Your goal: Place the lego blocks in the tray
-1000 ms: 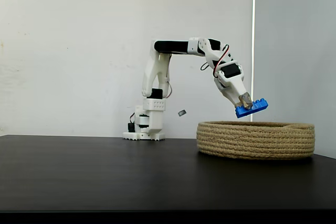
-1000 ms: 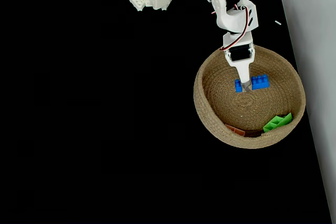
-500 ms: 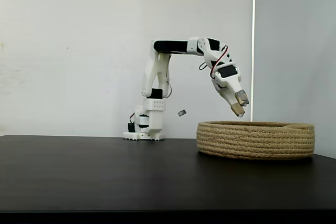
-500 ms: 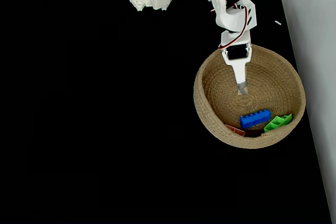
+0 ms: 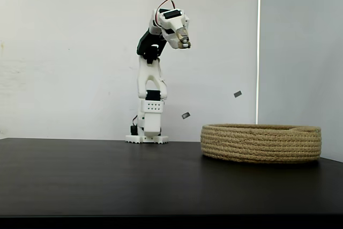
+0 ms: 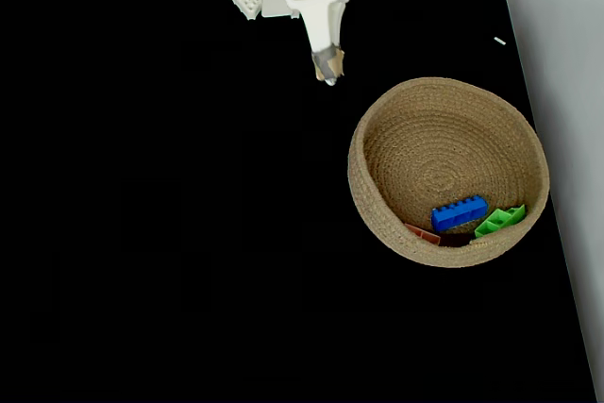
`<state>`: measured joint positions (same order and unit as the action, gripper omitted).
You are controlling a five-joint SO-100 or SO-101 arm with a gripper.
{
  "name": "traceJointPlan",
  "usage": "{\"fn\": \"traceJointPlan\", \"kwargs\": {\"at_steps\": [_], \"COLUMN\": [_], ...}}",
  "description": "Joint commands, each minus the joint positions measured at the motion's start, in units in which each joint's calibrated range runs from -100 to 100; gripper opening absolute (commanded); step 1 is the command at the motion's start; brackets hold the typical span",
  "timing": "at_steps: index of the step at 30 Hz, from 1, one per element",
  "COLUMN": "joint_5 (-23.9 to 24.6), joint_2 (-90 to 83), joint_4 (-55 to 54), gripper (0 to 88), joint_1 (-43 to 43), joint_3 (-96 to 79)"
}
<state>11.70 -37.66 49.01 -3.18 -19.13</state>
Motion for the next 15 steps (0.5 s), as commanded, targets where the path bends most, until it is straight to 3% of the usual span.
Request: {"fn": "traceJointPlan", "kwargs": {"at_steps": [1, 6, 15], "joint_5": [-3.3, -6.2, -11.3], "joint_2": [-20.0, -39.6, -58.0], "joint_4": [-1.6, -3.6, 5.1], "gripper": [0.4, 0.4, 0.3], "joint_1": [2.9, 5.3, 4.8], "joint_3": [-15.0, -37.3, -63.0]}}
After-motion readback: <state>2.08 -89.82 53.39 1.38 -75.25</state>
